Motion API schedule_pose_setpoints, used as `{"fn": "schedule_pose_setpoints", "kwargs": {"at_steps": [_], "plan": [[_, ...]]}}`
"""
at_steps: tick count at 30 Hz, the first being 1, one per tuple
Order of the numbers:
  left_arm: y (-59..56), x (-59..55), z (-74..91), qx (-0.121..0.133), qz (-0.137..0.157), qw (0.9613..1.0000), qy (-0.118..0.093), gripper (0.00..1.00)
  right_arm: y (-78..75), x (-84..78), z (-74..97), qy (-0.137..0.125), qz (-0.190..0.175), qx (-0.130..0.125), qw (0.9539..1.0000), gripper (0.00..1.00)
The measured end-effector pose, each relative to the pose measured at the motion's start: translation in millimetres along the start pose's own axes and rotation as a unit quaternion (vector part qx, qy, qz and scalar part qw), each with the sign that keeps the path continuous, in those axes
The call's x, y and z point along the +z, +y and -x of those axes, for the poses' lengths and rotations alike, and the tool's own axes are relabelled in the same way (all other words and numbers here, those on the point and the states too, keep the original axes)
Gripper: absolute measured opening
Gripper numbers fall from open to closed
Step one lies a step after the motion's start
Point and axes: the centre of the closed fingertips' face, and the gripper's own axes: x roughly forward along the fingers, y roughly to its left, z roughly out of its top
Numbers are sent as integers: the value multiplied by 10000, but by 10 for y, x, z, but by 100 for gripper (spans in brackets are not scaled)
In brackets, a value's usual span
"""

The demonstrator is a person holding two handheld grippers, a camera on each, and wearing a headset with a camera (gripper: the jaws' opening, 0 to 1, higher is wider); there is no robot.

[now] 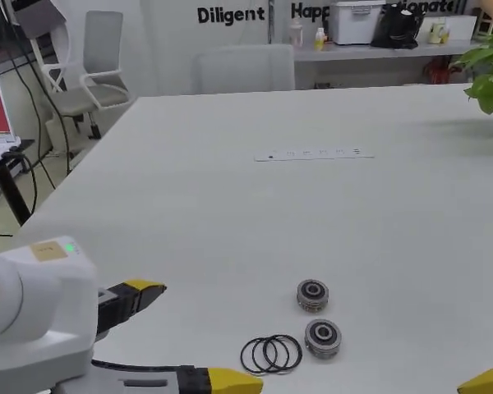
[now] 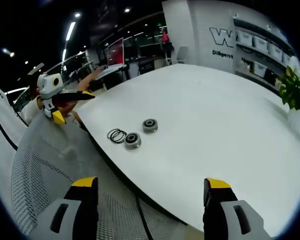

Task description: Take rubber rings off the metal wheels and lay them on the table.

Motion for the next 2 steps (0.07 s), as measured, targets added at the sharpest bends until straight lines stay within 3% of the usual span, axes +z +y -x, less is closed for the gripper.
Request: {"fn": "schedule_pose_setpoints", "kwargs": {"at_steps": [2], "plan": [[-1, -1, -1, -11, 8, 10000, -1, 97, 2, 1, -1, -9, -24, 0, 10000, 85]]}}
